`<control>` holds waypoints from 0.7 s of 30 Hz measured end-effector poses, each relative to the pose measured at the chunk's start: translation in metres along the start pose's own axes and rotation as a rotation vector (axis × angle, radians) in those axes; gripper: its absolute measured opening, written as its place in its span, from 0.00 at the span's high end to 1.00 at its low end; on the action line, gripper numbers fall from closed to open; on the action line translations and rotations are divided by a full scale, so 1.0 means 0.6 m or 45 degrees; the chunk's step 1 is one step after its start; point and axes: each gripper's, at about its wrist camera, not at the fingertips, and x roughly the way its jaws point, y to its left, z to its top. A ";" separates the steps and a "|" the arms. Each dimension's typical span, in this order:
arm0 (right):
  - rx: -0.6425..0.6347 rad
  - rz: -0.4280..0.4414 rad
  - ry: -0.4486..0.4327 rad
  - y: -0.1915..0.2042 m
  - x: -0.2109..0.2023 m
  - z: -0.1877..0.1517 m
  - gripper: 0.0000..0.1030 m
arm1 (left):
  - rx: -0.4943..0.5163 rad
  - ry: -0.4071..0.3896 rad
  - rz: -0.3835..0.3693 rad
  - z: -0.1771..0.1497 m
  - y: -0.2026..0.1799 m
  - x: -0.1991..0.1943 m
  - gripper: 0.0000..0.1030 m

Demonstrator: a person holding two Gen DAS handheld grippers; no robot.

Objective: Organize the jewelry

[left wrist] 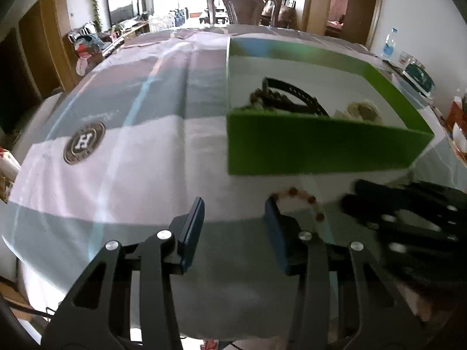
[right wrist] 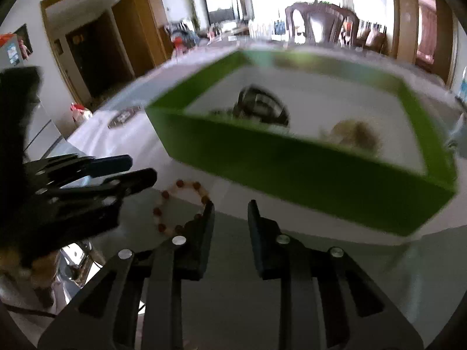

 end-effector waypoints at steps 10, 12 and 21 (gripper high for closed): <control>-0.067 0.017 -0.019 0.029 0.016 0.013 0.75 | 0.046 0.033 -0.045 -0.012 -0.006 0.010 0.60; -0.100 0.027 -0.007 0.035 0.023 0.017 0.75 | 0.045 0.034 -0.048 -0.012 -0.003 0.011 0.60; -0.148 -0.013 0.038 0.043 0.029 0.018 0.75 | 0.077 0.048 -0.040 -0.018 -0.004 0.017 0.54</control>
